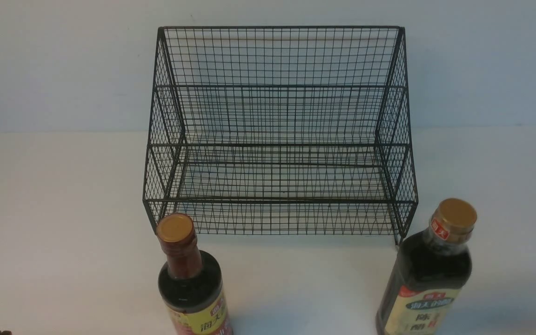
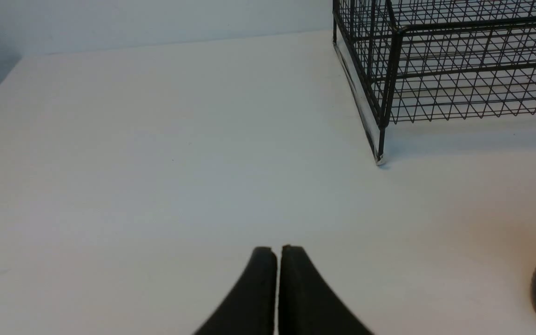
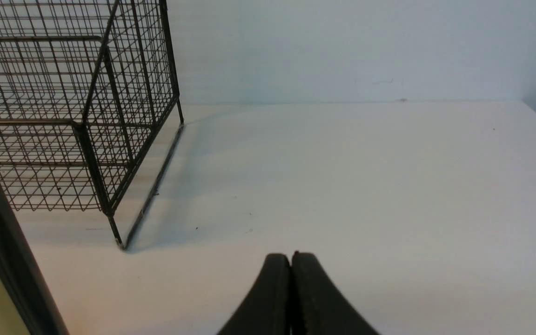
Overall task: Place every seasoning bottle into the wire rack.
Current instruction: Use the right arm to grab the condiment bottle closest to it
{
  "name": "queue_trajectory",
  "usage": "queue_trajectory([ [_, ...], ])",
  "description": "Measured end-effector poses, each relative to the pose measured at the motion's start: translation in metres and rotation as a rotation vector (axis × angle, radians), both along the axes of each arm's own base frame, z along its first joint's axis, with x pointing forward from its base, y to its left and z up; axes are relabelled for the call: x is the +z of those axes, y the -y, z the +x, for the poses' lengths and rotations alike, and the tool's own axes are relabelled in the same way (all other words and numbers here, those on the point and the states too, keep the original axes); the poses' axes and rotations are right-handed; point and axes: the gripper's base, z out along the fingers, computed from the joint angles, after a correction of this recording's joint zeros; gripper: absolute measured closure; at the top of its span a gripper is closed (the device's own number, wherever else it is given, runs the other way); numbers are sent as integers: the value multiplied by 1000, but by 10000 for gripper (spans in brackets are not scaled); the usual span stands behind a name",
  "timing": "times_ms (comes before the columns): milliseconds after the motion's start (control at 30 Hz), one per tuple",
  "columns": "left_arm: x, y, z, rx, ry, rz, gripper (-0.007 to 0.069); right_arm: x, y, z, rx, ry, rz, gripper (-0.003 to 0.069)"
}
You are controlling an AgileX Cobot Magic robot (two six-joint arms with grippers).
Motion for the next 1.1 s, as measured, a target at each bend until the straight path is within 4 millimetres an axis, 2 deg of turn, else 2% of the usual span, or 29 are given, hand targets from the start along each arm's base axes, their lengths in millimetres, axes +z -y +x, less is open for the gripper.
queue_trajectory([
  [533, 0, 0, 0, 0, 0, 0, 629, 0, -1, 0, -1, 2, 40, 676],
  [733, 0, 0, 0, 0, 0, 0, 629, 7, -8, 1, -18, 60, 658, 676],
  [933, 0, 0, 0, 0, 0, 0, 629, 11, -9, 1, -21, 88, 892, 676],
  [1100, 0, 0, 0, 0, 0, 0, 629, 19, -10, 0, -3, 107, 876, 676],
])
